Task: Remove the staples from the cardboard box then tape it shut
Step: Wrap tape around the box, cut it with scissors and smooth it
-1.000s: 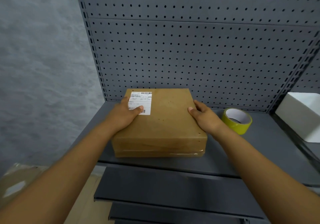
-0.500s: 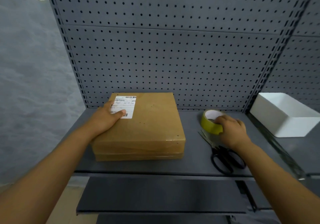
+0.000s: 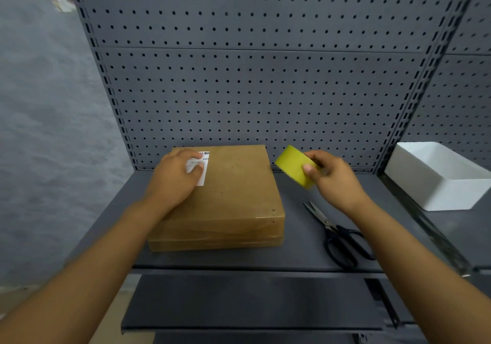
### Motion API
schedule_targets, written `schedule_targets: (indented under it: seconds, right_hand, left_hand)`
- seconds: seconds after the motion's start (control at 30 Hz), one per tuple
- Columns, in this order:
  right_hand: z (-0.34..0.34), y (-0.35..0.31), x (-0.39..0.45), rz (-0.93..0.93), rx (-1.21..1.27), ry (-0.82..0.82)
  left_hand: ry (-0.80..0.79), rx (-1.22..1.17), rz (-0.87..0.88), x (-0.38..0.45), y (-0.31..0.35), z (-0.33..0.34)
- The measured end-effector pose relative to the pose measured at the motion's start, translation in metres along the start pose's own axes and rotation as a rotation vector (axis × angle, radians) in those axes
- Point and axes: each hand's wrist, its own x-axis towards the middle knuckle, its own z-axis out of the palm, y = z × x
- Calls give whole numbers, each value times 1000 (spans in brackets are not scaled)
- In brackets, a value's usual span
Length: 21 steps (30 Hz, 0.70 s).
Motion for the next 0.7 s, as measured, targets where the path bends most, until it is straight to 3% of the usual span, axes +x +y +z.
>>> schedule_targets:
  seconds: [0.1, 0.27, 0.7]
  right_hand:
    - [5, -18, 0, -74, 60, -45]
    - [14, -35, -3, -169, 98, -120]
    - [27, -43, 3, -138, 58, -73]
  left_hand:
    - [-127, -166, 60, -2, 40, 8]
    - [-281, -482, -48, 3, 77, 19]
    - [-213, -596, -114, 4, 74, 17]
